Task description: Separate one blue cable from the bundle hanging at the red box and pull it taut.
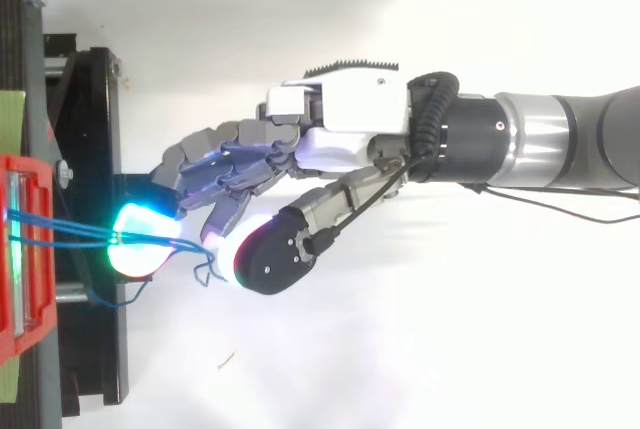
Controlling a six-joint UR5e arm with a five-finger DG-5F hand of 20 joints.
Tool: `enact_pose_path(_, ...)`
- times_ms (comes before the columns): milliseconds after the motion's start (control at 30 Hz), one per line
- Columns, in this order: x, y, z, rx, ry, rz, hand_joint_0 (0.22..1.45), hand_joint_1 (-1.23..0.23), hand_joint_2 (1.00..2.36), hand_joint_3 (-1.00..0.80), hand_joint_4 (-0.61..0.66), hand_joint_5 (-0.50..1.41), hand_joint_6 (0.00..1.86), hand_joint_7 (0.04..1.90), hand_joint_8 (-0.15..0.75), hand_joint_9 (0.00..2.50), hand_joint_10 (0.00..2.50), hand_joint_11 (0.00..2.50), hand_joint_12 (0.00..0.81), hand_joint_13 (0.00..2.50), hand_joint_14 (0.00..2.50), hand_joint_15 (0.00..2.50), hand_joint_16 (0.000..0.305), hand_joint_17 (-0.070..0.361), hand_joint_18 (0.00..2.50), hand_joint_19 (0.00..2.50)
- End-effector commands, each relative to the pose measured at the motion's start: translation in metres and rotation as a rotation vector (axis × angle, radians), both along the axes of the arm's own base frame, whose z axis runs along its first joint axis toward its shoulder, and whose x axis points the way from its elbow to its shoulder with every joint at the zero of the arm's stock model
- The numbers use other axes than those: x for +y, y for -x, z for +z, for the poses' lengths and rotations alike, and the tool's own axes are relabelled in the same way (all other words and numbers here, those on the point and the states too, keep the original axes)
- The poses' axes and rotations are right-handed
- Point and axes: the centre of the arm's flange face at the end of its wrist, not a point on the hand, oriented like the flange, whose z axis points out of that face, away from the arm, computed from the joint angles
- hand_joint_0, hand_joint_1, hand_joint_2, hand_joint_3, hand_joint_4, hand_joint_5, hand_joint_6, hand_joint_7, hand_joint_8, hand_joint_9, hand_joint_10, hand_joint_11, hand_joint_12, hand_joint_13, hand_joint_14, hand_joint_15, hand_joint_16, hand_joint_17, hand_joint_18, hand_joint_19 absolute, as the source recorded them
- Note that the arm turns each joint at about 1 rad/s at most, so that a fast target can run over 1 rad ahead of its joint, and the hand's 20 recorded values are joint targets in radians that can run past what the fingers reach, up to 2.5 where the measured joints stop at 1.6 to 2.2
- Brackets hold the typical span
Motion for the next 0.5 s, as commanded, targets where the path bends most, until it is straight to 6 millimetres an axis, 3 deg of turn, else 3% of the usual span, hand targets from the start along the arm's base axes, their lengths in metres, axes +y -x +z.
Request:
enact_pose_path(0, 0.0, -0.0023, 0.0035, -0.008, -0.017, 0.003, 0.62, -0.67, 1.0, -0.44, 0.28, -0.19, 0.5, 0.81, 0.318, 0.42, 0.0, 0.07, 0.371, 0.52, 0.01, 0.19, 0.048, 0.107, 0.62, 0.47)
enact_pose_path(467, -0.0011, -0.0036, 0.0056, -0.012, -0.017, 0.001, 0.65, -0.66, 1.01, -0.36, 0.29, -0.18, 0.5, 0.86, 0.318, 0.44, 0.0, 0.09, 0.368, 0.54, 0.01, 0.2, 0.048, 0.107, 0.66, 0.48)
